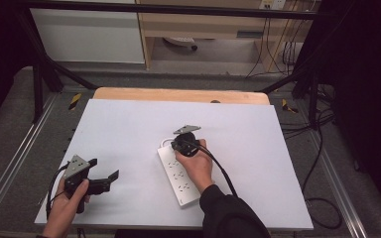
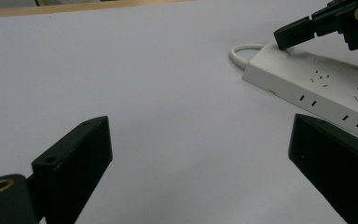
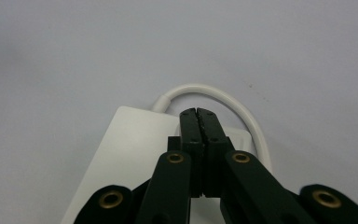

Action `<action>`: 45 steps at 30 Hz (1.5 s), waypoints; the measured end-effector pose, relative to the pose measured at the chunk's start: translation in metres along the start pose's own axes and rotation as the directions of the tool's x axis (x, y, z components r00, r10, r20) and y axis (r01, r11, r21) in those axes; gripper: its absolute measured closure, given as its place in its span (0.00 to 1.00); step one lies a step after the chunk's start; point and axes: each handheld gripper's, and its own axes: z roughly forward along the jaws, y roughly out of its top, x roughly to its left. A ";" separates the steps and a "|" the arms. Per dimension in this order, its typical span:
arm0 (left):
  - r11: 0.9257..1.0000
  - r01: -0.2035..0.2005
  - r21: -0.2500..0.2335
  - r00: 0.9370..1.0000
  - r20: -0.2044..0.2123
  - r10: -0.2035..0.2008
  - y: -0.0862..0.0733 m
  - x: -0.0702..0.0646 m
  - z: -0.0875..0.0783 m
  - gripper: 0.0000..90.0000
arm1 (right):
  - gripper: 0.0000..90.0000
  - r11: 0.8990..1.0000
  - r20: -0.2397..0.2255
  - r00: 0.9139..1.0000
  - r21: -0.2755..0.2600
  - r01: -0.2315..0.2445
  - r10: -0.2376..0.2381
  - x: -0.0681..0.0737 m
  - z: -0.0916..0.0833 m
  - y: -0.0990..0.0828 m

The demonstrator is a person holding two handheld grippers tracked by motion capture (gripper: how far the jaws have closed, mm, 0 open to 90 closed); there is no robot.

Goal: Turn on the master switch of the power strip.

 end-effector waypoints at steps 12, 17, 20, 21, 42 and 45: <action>1.000 0.000 0.001 1.000 -0.001 0.000 0.000 0.000 0.000 0.07 | 1.00 0.998 -0.013 1.000 -0.054 -0.011 0.011 0.001 -0.004 0.003; 1.000 0.000 0.000 1.000 -0.002 0.000 0.000 0.000 0.000 0.07 | 0.98 0.995 -0.023 1.000 -0.097 -0.024 0.022 0.000 -0.009 0.006; 1.000 0.000 -0.001 1.000 -0.002 0.000 0.000 0.000 0.000 0.07 | 0.93 0.992 -0.027 0.999 -0.119 -0.039 0.036 -0.002 -0.013 0.008; 1.000 0.000 -0.001 1.000 -0.002 0.000 0.000 0.000 0.000 0.07 | 0.89 0.991 -0.030 0.999 -0.124 -0.045 0.041 -0.002 -0.013 0.008; 1.000 0.010 0.002 1.000 -0.013 -0.010 0.000 0.002 0.000 0.07 | 0.22 0.976 -0.050 0.996 -0.203 -0.079 0.070 -0.013 -0.043 0.019; 1.000 0.011 0.002 1.000 -0.017 -0.011 0.000 0.002 0.000 0.07 | 0.13 0.974 0.007 1.000 -0.227 -0.021 0.023 -0.009 -0.049 0.020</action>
